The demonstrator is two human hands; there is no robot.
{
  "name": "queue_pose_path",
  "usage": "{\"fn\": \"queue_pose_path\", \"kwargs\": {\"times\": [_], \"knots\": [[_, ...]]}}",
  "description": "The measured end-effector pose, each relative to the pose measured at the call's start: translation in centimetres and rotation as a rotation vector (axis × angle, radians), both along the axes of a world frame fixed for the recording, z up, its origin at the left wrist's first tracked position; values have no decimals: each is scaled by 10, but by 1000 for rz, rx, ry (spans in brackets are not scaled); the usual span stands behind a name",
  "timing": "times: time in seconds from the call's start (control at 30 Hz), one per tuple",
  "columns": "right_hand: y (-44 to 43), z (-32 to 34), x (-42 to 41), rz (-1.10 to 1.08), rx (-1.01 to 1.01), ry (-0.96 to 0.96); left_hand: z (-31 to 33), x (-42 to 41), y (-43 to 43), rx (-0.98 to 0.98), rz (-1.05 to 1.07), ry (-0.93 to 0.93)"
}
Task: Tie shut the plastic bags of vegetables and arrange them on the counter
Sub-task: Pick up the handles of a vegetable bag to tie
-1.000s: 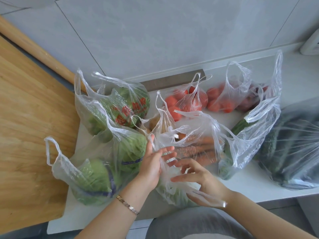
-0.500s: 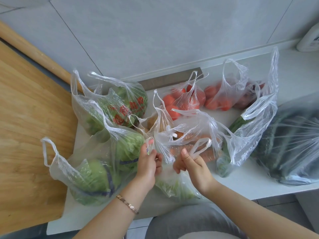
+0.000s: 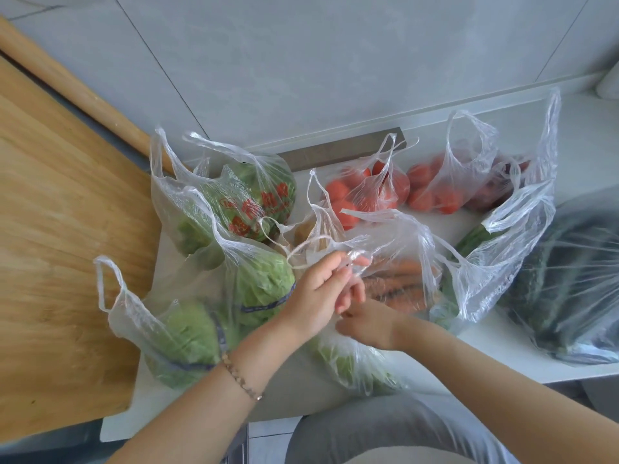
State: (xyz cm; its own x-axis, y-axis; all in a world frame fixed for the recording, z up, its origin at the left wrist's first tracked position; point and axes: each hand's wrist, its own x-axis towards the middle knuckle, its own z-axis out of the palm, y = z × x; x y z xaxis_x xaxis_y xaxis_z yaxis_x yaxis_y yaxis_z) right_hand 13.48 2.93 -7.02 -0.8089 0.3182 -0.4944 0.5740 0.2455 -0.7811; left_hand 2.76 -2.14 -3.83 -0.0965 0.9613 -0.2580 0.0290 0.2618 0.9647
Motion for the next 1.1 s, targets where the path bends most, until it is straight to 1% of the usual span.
{"fn": "queue_pose_path", "kwargs": {"times": [0.07, 0.13, 0.17, 0.23, 0.27, 0.33, 0.47, 0.57, 0.63, 0.7, 0.77, 0.83, 0.9, 1.03, 1.1], "knots": [[-6, 1, 2, 66, 64, -16, 5, 0, 10, -29, -54, -55], [-13, -2, 1, -37, 123, 62, 4, 3, 16, -85, -135, -65], [-15, -3, 1, -131, 94, 102, 1, 3, 17, -112, -153, -14], [-12, -3, 4, -314, -51, 151, -6, -1, 13, -135, -116, 195], [-11, -4, 6, -380, -136, 160, -11, -5, 9, -131, -94, 310], [-9, -7, 12, -476, -261, 179, -18, -9, -1, -135, -117, 470], [-14, -20, 17, -628, -296, 172, -27, -7, -13, -109, -138, 616], [-12, -24, 21, -811, -343, 279, -34, -10, -16, -27, -141, 736], [-9, -26, 23, -855, -326, 354, -39, -12, -20, -57, -145, 694], [-9, -25, 23, -848, -275, 398, -44, -11, -22, -124, -107, 579], [-10, -23, 22, -873, -256, 410, -47, -9, -20, -187, -41, 450], [-9, -24, 20, -929, -270, 380, -47, -7, -19, -229, -11, 360], [-7, -26, 18, -959, -268, 330, -48, -3, -19, -234, 7, 356], [-1, -26, 10, -960, -182, 136, -50, 4, -22, -236, 48, 455], [0, -25, 9, -970, -143, 106, -50, 7, -23, -239, 28, 500]]}}
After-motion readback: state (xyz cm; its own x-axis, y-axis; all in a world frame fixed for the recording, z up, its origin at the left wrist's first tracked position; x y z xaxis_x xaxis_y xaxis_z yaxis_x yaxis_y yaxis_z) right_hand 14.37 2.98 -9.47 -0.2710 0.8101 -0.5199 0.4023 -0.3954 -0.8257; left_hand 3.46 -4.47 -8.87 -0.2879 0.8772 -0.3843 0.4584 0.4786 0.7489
